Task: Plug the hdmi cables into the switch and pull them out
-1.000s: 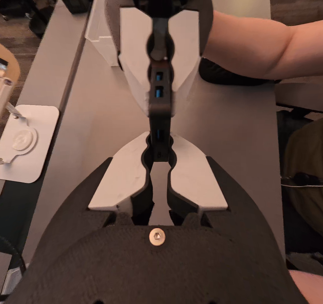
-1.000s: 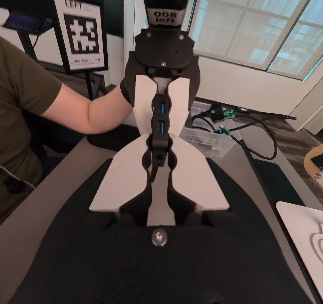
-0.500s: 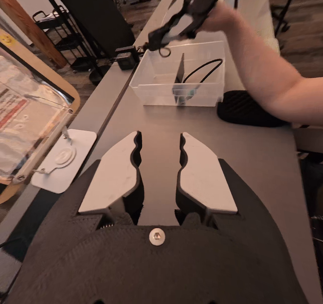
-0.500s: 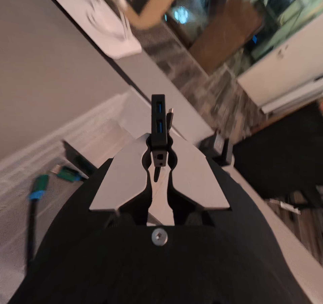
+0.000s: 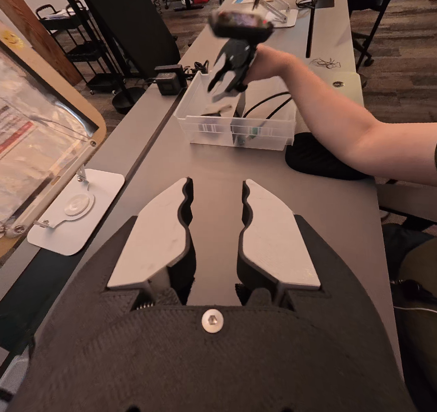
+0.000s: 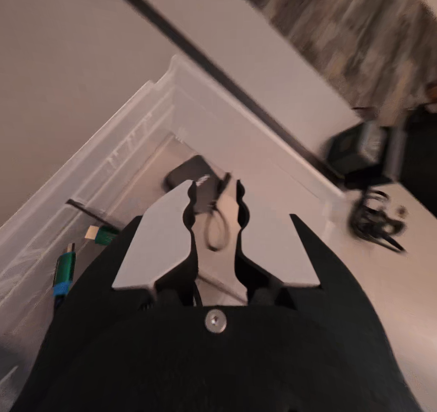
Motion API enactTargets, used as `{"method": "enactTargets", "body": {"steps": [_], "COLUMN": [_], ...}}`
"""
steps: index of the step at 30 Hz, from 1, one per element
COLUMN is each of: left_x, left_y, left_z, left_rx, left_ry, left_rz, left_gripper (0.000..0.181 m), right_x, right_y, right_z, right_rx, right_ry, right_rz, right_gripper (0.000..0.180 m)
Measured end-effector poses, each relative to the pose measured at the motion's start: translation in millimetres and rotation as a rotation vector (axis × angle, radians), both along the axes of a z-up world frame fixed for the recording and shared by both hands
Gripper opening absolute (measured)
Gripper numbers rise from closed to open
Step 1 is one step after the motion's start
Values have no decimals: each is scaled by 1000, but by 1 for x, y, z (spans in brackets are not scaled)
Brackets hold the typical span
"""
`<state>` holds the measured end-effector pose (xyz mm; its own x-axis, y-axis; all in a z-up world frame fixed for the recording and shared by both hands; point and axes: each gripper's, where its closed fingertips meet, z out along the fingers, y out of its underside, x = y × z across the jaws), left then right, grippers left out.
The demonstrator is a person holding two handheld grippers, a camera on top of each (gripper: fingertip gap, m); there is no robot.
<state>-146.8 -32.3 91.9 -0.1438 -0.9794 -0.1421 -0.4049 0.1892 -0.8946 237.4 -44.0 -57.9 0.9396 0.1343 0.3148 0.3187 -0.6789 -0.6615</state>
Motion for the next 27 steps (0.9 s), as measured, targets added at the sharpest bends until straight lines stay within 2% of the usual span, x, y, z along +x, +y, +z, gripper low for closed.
{"method": "enactTargets", "body": {"steps": [2, 4, 5, 7, 9, 11, 12, 14, 22, 25, 27], "left_x": [-8, -17, -21, -29, -35, -39, -40, -41, -62, -91, -120], "left_y": [5, 11, 13, 15, 16, 18, 18, 20, 31, 57, 82], "left_z": [6, 13, 17, 22, 23, 23, 23, 23, 32, 38, 36], "left_rx": [7, 15, 15, 7, -3, -9, -12, -13, 28, 47, 29], "left_ry": [-12, -34, -46, -65, -69, -66, -66, -62, -79, -94, -80], "left_rz": [31, 65, 80, 92, 95, 98, 97, 103, 172, 309, 448], "left_gripper": [39, 39, 39, 38, 37, 36, 36, 35, 34, 34, 40], "right_x": [26, 56, 69, 83, 83, 76, 69, 71, 92, 90, 91], "right_y": [-34, -77, -95, -126, -143, -138, -135, -133, -146, -145, -144], "right_z": [36, 47, 39, 4, -28, -36, -38, -38, -38, -37, -37], "right_rx": [93, 138, 131, 2, -134, -129, -138, -136, -42, -45, -49], "right_ry": [-18, 41, 96, 205, 285, 404, 501, 583, 628, 620, 613], "right_rz": [-157, -352, -427, -527, -542, -529, -533, -606, -741, -736, -741], "right_gripper": [42, 46, 45, 38, 33, 19, 4, 5, 5, 6, 6]}}
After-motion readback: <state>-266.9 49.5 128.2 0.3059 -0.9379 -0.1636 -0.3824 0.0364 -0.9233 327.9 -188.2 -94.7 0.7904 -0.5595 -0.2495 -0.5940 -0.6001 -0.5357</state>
